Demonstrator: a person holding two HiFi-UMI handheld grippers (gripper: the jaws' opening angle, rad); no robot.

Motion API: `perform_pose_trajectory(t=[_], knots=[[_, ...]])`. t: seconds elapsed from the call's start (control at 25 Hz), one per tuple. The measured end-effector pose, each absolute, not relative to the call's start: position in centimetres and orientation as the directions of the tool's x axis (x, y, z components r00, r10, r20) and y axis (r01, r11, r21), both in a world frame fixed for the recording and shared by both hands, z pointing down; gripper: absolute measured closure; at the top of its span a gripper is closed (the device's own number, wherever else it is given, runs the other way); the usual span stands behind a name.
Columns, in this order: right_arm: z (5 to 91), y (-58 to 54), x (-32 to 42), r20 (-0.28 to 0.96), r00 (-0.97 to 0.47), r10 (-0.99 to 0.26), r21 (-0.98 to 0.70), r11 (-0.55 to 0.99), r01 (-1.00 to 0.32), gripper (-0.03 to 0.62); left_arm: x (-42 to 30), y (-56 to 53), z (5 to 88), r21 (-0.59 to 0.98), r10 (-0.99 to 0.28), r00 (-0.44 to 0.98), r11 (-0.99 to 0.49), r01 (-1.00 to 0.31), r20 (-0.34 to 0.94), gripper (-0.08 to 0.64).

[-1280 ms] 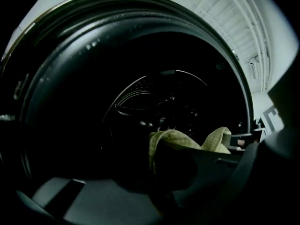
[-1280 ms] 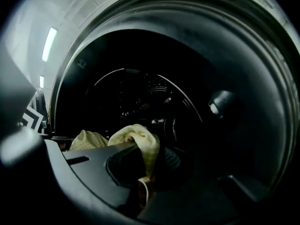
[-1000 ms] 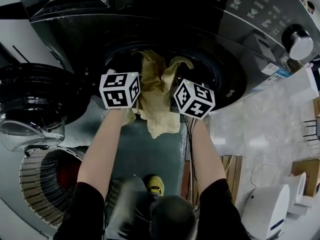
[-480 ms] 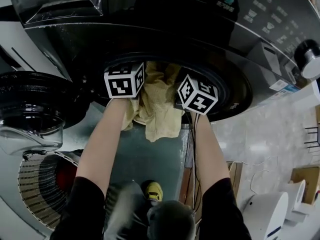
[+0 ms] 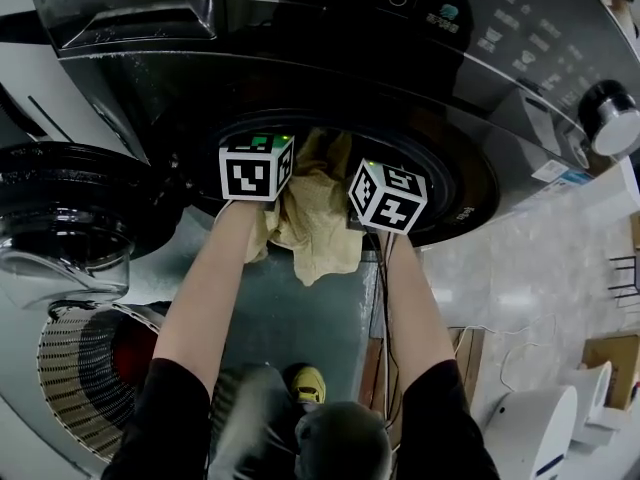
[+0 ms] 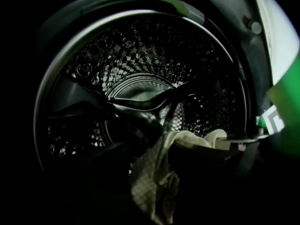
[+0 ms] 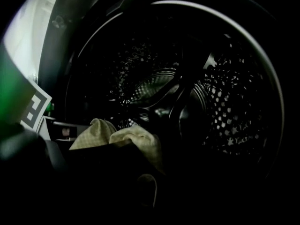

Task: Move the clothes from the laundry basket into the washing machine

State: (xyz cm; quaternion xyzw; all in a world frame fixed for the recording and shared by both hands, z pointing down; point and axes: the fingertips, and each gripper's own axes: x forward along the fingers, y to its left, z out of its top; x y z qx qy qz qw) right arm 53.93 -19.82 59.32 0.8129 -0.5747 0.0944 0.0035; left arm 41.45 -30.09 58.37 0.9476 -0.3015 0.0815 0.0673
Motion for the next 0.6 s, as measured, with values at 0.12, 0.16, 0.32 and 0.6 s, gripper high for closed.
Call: perform_pose_trajectory(t=[0.12, 0.16, 0.32, 0.6], knots=[[59.2, -19.6, 53.9, 0.149, 0.324, -0.934, -0.108, -0.341, -0.934, 0.457, 41.4, -29.8, 58.5, 0.054, -0.561, 0.799, -0.810, -0.583, 0.215, 0.324], [59.2, -19.6, 53.8, 0.150, 0.320, -0.935, -0.105, -0.337, -0.936, 0.447, 41.4, -29.8, 58.6, 0.055, -0.560, 0.797, -0.810, -0.584, 0.225, 0.325], [59.8, -19.9, 53.4, 0.179, 0.311, -0.934, -0.076, -0.328, -0.942, 0.434, 41.2, -29.8, 59.5, 0.098, -0.550, 0.796, -0.804, -0.587, 0.253, 0.348], [60.1, -20.0, 53.9, 0.183, 0.326, -0.928, -0.129, -0.351, -0.927, 0.434, 41.1, -30.0, 59.6, 0.123, -0.544, 0.801, -0.802, -0.584, 0.250, 0.351]])
